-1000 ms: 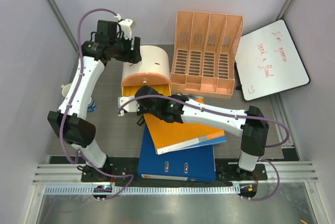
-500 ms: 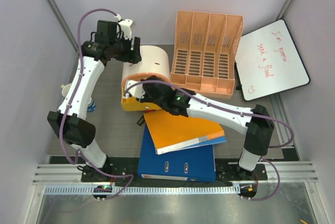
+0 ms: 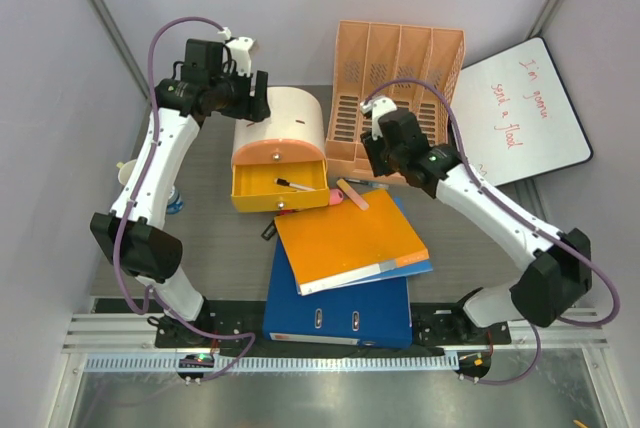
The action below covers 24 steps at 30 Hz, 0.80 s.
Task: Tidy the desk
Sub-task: Pick up the stationery from the center of the board.
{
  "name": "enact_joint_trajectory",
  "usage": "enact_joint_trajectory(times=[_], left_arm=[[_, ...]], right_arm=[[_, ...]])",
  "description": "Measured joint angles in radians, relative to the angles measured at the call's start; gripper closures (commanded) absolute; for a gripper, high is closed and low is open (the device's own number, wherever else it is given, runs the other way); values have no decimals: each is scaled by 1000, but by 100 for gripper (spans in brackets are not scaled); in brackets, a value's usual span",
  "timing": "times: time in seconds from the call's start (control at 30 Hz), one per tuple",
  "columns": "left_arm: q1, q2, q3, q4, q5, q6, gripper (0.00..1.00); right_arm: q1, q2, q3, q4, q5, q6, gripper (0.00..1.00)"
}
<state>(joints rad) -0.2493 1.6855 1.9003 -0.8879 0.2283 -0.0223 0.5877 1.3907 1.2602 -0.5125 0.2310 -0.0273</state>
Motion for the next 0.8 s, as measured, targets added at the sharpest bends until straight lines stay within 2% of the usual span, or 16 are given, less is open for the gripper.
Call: enact_joint_trajectory(times=[0.17, 0.37, 0.6, 0.8], left_arm=[[0, 0, 0, 0, 0, 0, 29], [0, 0, 0, 0, 0, 0, 29], [0, 0, -5, 2, 0, 1, 29], [0, 0, -19, 2, -1, 5, 29]], right_arm=[[-8, 119, -52, -70, -99, 83, 58], [-12, 224, -53, -106, -159, 81, 58], [-23, 359, 13, -105, -158, 42, 58], [-23, 414, 24, -49, -124, -73, 58]])
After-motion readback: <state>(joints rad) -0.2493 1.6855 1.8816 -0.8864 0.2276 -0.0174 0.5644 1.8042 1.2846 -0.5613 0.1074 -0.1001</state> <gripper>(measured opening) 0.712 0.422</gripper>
